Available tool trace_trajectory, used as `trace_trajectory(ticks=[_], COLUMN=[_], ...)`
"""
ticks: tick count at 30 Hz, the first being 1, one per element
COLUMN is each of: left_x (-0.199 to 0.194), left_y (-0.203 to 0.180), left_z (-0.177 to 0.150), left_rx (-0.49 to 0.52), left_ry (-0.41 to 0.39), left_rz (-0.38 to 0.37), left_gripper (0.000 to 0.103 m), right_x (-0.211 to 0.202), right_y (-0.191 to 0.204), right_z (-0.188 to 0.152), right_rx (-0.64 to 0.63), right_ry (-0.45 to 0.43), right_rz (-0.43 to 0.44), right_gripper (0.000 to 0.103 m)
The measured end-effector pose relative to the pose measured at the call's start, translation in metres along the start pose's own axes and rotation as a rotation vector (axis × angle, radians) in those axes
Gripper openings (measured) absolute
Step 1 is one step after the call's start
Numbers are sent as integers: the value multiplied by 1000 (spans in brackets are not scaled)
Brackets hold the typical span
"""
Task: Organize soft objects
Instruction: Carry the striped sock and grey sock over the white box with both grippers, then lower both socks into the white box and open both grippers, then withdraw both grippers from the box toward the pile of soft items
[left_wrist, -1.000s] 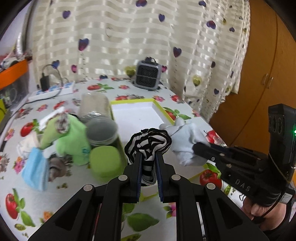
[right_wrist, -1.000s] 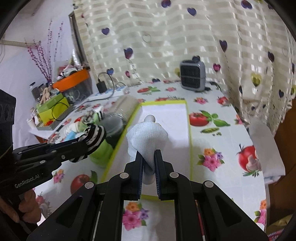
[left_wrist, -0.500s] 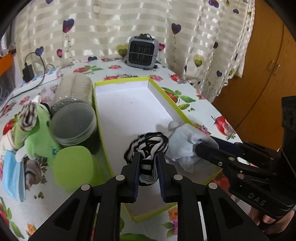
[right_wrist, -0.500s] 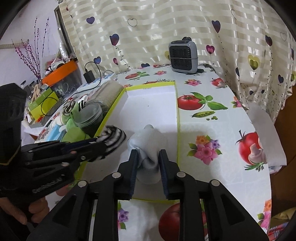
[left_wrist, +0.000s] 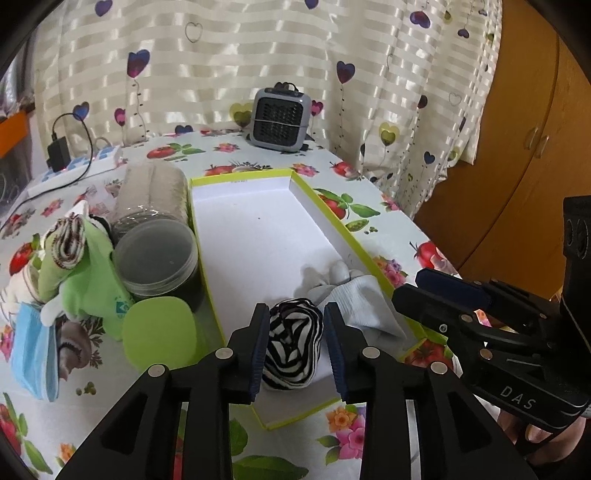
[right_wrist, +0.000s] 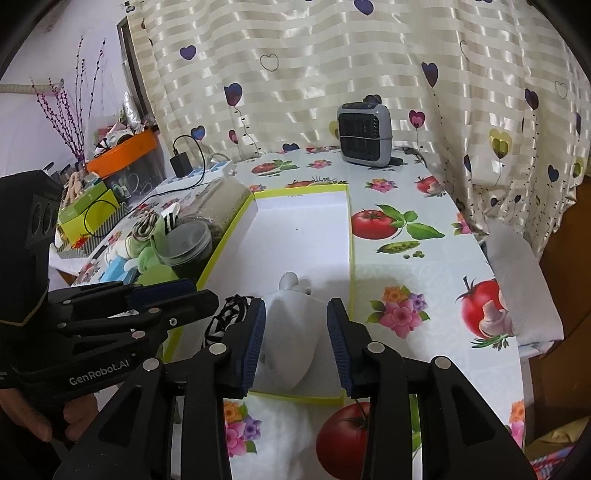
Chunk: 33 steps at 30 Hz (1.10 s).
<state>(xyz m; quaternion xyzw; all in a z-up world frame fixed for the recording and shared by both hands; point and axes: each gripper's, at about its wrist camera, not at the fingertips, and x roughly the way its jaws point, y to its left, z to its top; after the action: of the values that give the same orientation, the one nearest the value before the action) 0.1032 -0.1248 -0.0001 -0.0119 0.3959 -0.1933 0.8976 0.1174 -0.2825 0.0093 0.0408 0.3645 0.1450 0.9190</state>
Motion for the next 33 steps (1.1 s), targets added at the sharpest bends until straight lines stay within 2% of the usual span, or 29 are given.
trace_trajectory(ticks=[7,17,33], left_x=[-23,-52,-79], left_y=[2,22,56], left_z=[-7,-21,-49], left_rx=[-6,-54,-124], left_ry=[-40,-69,-80], left_rz=[8,60,116], left_gripper=[29,29,29], right_x=[-12,-25,-29], right_y=[11,38,79], right_z=[0,-4,-12], right_rx=[-14,-59,-137], right_ry=[-13,-21,-6], right_rz=[0,27,83], right_gripper=[36,36,36])
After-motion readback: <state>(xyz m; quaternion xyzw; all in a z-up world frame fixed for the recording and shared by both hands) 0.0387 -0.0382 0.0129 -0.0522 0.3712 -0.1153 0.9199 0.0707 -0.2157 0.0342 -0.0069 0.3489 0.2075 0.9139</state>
